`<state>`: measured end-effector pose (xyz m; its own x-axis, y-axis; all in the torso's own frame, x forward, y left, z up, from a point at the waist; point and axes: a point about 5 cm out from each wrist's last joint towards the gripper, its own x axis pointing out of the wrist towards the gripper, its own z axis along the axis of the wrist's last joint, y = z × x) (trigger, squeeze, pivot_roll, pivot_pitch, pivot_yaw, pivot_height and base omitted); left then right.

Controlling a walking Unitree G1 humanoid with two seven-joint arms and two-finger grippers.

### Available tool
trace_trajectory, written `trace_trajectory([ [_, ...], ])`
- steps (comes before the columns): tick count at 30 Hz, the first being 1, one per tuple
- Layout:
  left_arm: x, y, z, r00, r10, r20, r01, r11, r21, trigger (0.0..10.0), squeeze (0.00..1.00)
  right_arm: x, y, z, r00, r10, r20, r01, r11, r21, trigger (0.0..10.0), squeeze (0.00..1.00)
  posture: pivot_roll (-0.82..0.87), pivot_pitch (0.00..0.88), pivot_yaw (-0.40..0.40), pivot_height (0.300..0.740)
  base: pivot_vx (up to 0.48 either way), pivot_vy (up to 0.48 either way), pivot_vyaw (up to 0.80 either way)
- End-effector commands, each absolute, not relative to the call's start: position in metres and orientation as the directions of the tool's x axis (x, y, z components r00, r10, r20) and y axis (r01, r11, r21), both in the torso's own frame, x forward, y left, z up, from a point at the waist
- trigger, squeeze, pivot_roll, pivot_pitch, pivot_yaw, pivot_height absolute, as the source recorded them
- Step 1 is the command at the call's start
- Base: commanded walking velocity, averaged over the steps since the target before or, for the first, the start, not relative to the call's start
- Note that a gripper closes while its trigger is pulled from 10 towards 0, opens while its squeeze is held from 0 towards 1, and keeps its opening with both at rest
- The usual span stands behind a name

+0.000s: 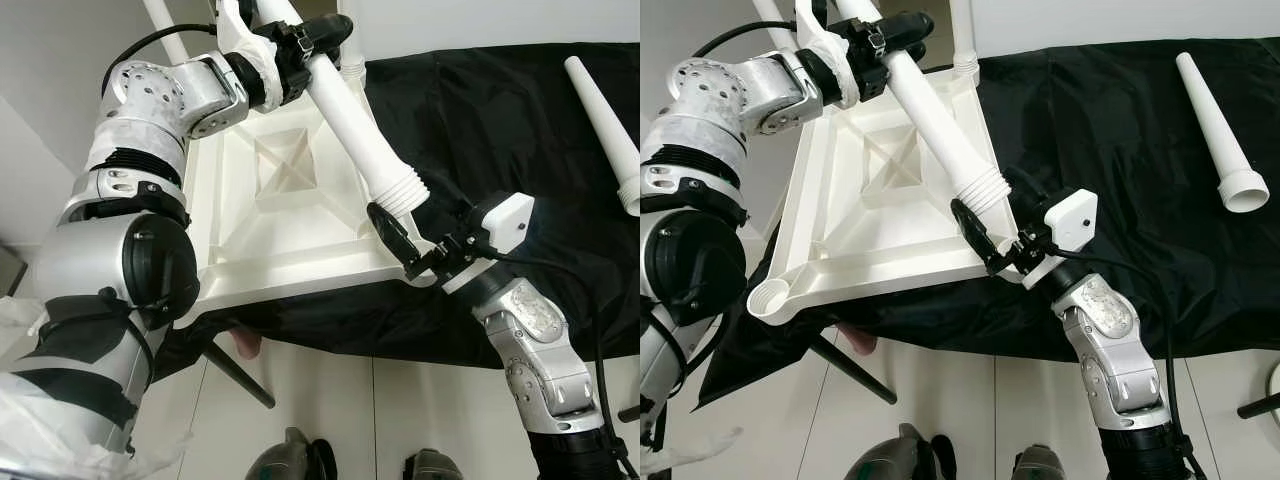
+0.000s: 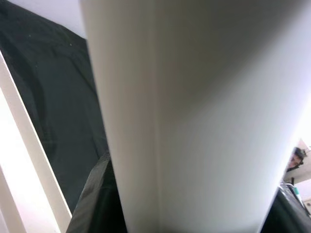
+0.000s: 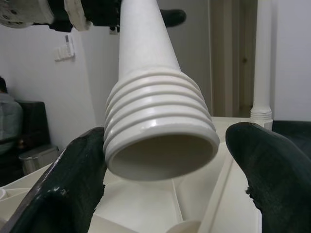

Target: Building children table

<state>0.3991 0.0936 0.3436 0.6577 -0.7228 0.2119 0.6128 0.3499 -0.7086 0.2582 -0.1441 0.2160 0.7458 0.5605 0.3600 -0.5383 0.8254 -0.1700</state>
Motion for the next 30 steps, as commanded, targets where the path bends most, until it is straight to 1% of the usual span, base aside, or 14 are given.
trace_trajectory([
  [1, 0.396, 0.100, 0.358, 0.605, -0.737, 0.301, 0.705, 0.320, -0.632, 10.0, 0.00, 0.261, -0.151, 0.213, 0.785, 0.520, 0.337, -0.502, 0.853, -0.144, 10.0, 0.00, -0.01, 0.040, 0.184, 0.740, 0.000, 0.000, 0.00],
  [4, 0.397, 0.101, 0.359, 0.607, -0.734, 0.304, 0.713, 0.333, -0.617, 10.0, 0.00, 0.262, -0.152, 0.212, 0.796, 0.510, 0.325, -0.491, 0.859, -0.145, 10.0, 0.00, -0.01, 0.040, 0.184, 0.740, 0.000, 0.000, 0.00],
  [5, 0.397, 0.100, 0.359, 0.608, -0.735, 0.301, 0.719, 0.348, -0.601, 10.0, 0.00, 0.264, -0.153, 0.210, 0.813, 0.502, 0.295, -0.479, 0.865, -0.151, 10.0, 0.00, -0.01, 0.041, 0.181, 0.740, 0.000, 0.000, 0.00],
  [6, 0.398, 0.099, 0.358, 0.616, -0.728, 0.300, 0.728, 0.381, -0.571, 10.0, 0.00, 0.266, -0.154, 0.207, 0.829, 0.502, 0.245, -0.466, 0.863, -0.193, 10.0, 0.00, -0.02, 0.043, 0.175, 0.740, 0.000, 0.000, 0.00],
  [7, 0.398, 0.099, 0.358, 0.616, -0.728, 0.300, 0.728, 0.381, -0.571, 10.0, 0.00, 0.266, -0.154, 0.207, 0.829, 0.502, 0.245, -0.466, 0.863, -0.193, 10.0, 0.00, -0.02, 0.043, 0.175, 0.740, 0.000, 0.000, 0.00],
  [8, 0.399, 0.098, 0.358, 0.628, -0.716, 0.304, 0.740, 0.428, -0.518, 10.0, 0.00, 0.268, -0.155, 0.204, 0.839, 0.512, 0.185, -0.466, 0.851, -0.244, 10.0, 0.00, -0.02, 0.041, 0.167, 0.740, 0.000, 0.000, 0.00],
  [11, 0.399, 0.097, 0.359, 0.632, -0.712, 0.307, 0.742, 0.441, -0.504, 10.0, 0.00, 0.268, -0.155, 0.203, 0.837, 0.519, 0.170, -0.473, 0.844, -0.252, 10.0, 0.00, -0.02, 0.041, 0.167, 0.740, 0.000, 0.000, 0.00],
  [14, 0.400, 0.097, 0.361, 0.655, -0.682, 0.325, 0.750, 0.533, -0.393, 10.0, 0.00, 0.268, -0.153, 0.207, 0.823, 0.544, 0.162, -0.491, 0.826, -0.278, 10.0, 0.00, -0.03, 0.034, 0.150, 0.740, 0.000, 0.000, 0.00],
  [16, 0.399, 0.096, 0.362, 0.657, -0.674, 0.337, 0.752, 0.561, -0.346, 10.0, 0.00, 0.269, -0.152, 0.210, 0.821, 0.547, 0.163, -0.492, 0.824, -0.282, 10.0, 0.00, -0.03, 0.032, 0.148, 0.740, 0.000, 0.000, 0.00],
  [20, 0.398, 0.092, 0.362, 0.653, -0.676, 0.342, 0.757, 0.567, -0.326, 10.0, 0.00, 0.271, -0.152, 0.212, 0.821, 0.547, 0.164, -0.491, 0.823, -0.284, 10.0, 0.00, -0.03, 0.026, 0.142, 0.740, 0.000, 0.000, 0.00],
  [24, 0.394, 0.082, 0.362, 0.647, -0.671, 0.363, 0.759, 0.613, -0.219, 10.0, 0.00, 0.275, -0.145, 0.220, 0.810, 0.563, 0.166, -0.501, 0.810, -0.305, 10.0, 0.00, -0.04, 0.015, 0.132, 0.740, 0.000, 0.000, 0.00],
  [29, 0.393, 0.079, 0.360, 0.645, -0.671, 0.365, 0.758, 0.621, -0.198, 10.0, 0.00, 0.277, -0.142, 0.223, 0.805, 0.568, 0.171, -0.504, 0.807, -0.308, 10.0, 0.00, -0.04, 0.012, 0.130, 0.740, 0.000, 0.000, 0.00],
  [30, 0.389, 0.071, 0.356, 0.636, -0.677, 0.370, 0.760, 0.632, -0.151, 10.0, 0.00, 0.280, -0.136, 0.228, 0.800, 0.572, 0.181, -0.502, 0.804, -0.320, 10.0, 0.00, -0.05, 0.001, 0.126, 0.740, 0.000, 0.000, 0.00],
])
